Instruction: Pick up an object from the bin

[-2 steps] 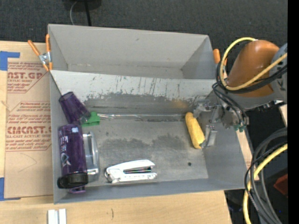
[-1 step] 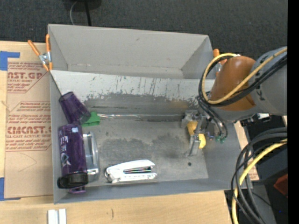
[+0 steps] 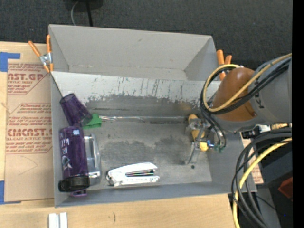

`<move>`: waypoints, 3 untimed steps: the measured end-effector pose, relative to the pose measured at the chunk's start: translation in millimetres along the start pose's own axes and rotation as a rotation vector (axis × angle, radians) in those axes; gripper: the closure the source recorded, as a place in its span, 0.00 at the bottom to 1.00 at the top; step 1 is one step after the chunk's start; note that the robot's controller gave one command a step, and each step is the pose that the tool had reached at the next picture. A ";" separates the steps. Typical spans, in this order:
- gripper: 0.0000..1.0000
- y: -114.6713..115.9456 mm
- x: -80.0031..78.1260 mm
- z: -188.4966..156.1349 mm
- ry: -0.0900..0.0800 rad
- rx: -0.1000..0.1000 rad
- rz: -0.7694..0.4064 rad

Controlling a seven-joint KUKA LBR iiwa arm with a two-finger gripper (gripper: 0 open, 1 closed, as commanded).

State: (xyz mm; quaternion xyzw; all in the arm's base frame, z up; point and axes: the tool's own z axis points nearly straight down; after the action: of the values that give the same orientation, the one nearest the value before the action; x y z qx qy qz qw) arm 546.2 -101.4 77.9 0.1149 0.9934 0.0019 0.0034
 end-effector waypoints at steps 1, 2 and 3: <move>0.00 -17.7 21.4 7.7 0.000 0.006 0.020; 0.00 -23.4 34.6 -31.6 0.011 0.002 -0.108; 0.00 -37.5 -20.0 -41.4 -0.011 0.007 -0.286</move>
Offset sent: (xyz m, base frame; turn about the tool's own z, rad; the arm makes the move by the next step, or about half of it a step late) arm -0.0479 -0.0283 0.1048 -0.3449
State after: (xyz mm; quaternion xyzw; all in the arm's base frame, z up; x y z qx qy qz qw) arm 556.8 -142.6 119.3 -0.0280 0.9996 -0.0026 0.0088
